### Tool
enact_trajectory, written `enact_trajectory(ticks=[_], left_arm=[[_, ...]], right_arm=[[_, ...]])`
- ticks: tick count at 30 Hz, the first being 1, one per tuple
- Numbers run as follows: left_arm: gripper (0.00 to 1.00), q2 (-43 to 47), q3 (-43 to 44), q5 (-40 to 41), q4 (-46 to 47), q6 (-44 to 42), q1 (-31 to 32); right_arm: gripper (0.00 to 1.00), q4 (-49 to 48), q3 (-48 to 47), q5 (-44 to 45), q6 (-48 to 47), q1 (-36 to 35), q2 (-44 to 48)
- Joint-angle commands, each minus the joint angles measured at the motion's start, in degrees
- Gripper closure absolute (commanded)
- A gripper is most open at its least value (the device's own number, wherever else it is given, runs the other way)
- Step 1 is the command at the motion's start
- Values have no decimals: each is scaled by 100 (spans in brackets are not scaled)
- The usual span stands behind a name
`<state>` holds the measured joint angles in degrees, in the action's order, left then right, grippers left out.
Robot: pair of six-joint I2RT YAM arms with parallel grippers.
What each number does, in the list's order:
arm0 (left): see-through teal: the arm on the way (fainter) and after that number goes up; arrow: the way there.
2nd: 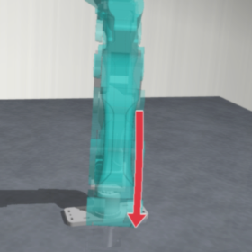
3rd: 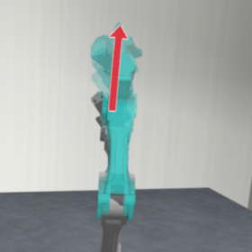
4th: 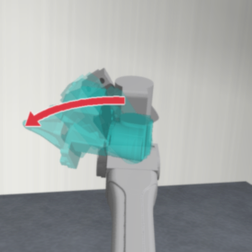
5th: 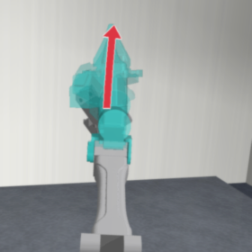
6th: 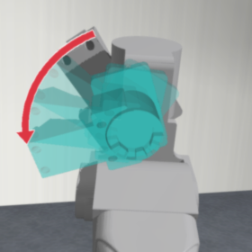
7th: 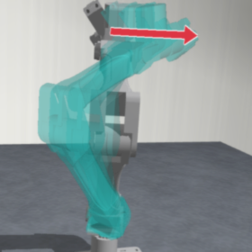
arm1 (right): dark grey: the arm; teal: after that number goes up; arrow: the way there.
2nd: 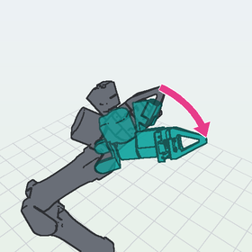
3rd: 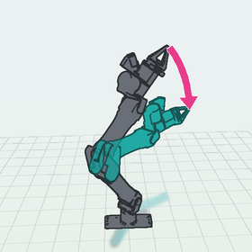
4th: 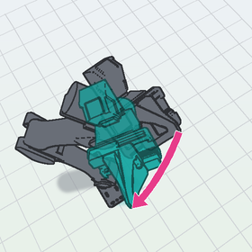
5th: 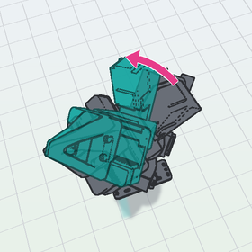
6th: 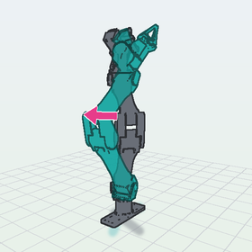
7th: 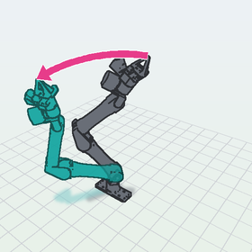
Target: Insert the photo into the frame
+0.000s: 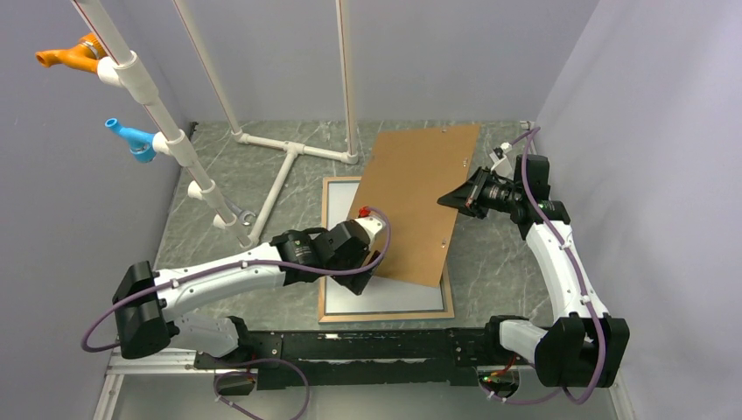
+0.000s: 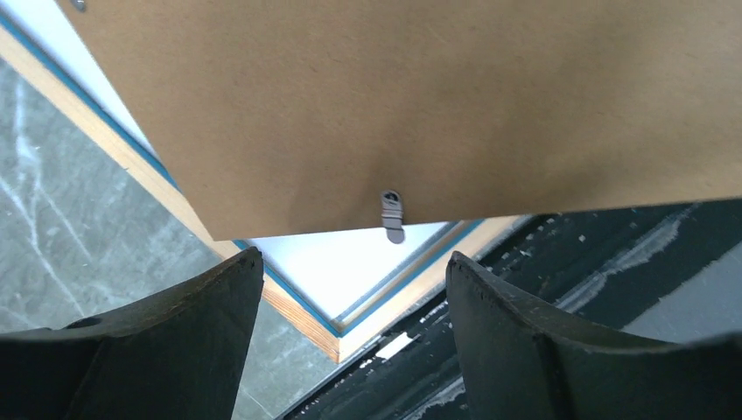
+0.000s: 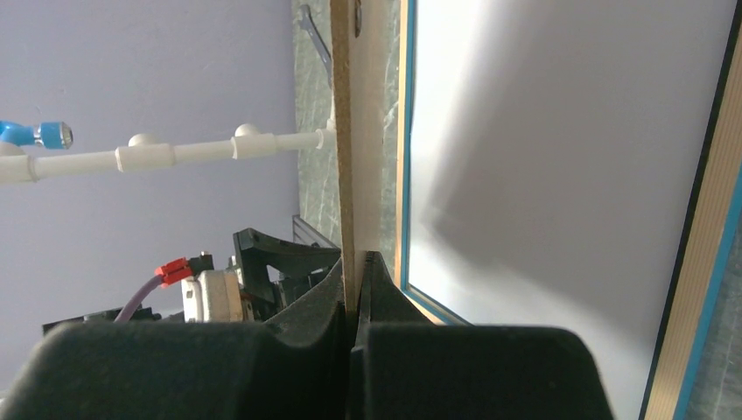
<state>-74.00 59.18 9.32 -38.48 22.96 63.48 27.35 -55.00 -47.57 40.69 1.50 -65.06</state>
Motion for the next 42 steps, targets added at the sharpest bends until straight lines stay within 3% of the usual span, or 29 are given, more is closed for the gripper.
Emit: enact_trajectory(ticks=[1, 5, 16, 30, 38, 42], left_arm=[[21, -73, 113, 774, 6, -66, 33], [22, -168, 104, 1187, 23, -179, -24], [22, -193, -171, 931, 201, -220, -561], [20, 1912, -1653, -856, 640, -6, -1953], [23, 2208, -2036, -1326, 367, 716, -2353], [32, 2182, -2277, -1613, 527, 1000, -2559]], right_arm=[[100, -253, -300, -315, 73, -17, 170], [100, -201, -331, -323, 23, -21, 163], [100, 159, -513, -255, -292, -19, 106], [100, 617, -587, -273, -926, -23, -159], [100, 912, -753, -554, -1317, -29, -441], [100, 930, -788, -797, -1366, -60, -588]])
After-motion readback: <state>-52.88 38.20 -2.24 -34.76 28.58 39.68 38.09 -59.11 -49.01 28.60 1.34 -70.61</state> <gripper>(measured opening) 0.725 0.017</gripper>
